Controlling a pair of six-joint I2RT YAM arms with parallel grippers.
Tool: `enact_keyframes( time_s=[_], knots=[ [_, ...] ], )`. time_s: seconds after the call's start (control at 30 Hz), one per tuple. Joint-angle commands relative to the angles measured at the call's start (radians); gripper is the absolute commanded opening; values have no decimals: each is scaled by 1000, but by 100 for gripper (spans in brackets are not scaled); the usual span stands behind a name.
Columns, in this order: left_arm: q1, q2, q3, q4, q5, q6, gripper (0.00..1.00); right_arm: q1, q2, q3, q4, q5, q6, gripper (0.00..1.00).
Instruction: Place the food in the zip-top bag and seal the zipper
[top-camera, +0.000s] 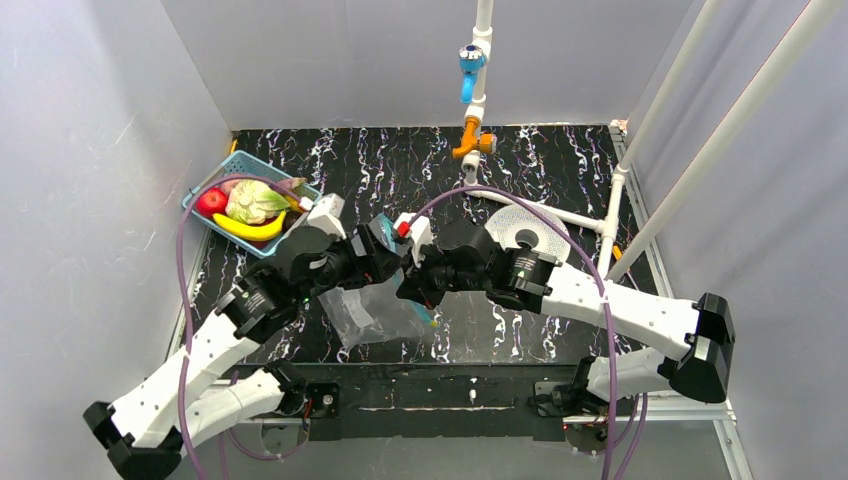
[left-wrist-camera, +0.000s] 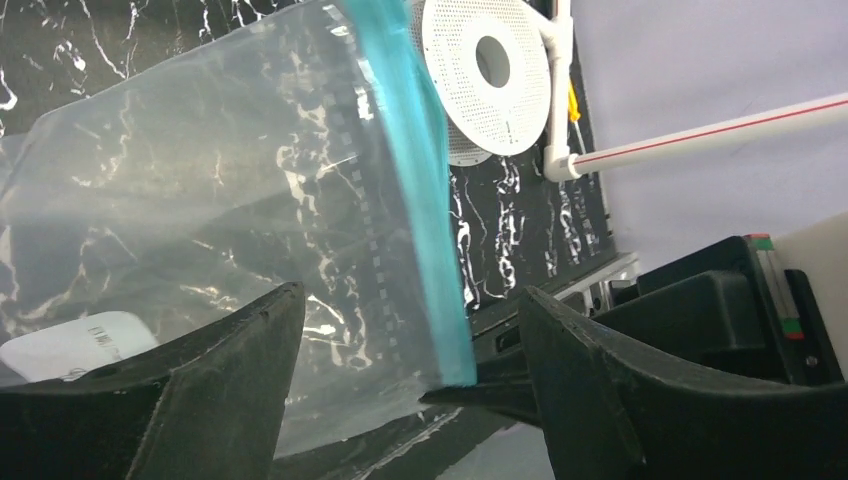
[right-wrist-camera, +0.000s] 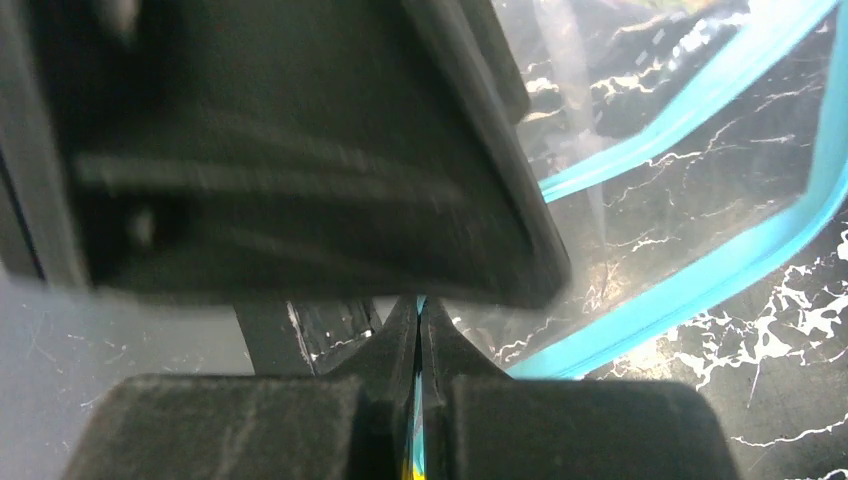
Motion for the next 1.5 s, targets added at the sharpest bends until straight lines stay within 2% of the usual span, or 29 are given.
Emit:
enact_keyframes(
  time_s=[0.0,0.07,0.17,0.4,0.5,0.57,0.6,0.7,0.77,1.0,1.17,1.23,1.33,1.4,1.47],
  knots=[
    [-94,73,79,-12,-197,105,74,15,15,64,14,-1,6,1],
    [-117,112,111,-60,-259,117,67,17,17,69,13,7,5,1],
    [-122,128,121,-85,-275,137,58,20,16,71,13,22,11,1],
    [-122,143,105,-81,-233,128,47,22,28,73,14,55,12,1],
    [-123,127,74,-65,-232,116,38,22,37,79,-4,56,13,3],
    [-123,114,64,-55,-228,121,23,22,36,77,-13,64,17,18],
    [-122,105,62,-57,-230,127,18,22,35,75,-16,74,19,22],
    [-122,72,46,-59,-250,130,7,22,23,54,-20,107,22,41],
    [-123,51,32,-63,-270,123,0,22,9,48,-29,150,32,58],
    [-123,34,25,-98,-300,112,0,8,-91,14,-34,313,92,87],
    [-123,46,31,-99,-285,111,0,-78,-110,10,-87,301,186,89],
    [-122,70,40,-107,-259,113,14,-156,-113,-19,-127,233,271,88],
    [-122,126,33,-48,-145,112,45,-281,-143,-135,-119,86,351,86],
    [-148,219,40,-7,-85,101,52,-356,-183,-208,-124,55,379,86],
    [-268,339,80,-29,-199,114,57,-413,-231,-264,-142,56,392,86]
  ],
)
